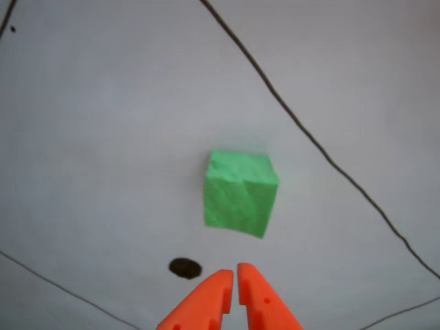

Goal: Grasp the colored block, Place it on the black dot, and then return the arm to the default position.

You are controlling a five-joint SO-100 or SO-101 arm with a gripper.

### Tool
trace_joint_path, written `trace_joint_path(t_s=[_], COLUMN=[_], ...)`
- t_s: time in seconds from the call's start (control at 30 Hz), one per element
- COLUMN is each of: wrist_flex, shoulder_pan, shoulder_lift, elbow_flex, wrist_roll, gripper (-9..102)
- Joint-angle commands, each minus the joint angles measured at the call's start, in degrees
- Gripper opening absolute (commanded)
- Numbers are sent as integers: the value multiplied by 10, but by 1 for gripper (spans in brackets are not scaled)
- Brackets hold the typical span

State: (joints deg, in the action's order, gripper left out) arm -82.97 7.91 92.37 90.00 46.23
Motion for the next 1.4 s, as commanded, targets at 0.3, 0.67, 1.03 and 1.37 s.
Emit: trace_joint_path(t_s=[0.3, 0.67, 1.03, 1.37], wrist_flex=[25, 11, 1, 33], shoulder_pan=[-33, -39, -14, 0], shoulder_lift=[-32, -38, -37, -40], elbow_flex=[-32, -33, -17, 61], wrist_roll=[63, 55, 33, -15], gripper=[0, 0, 14, 21])
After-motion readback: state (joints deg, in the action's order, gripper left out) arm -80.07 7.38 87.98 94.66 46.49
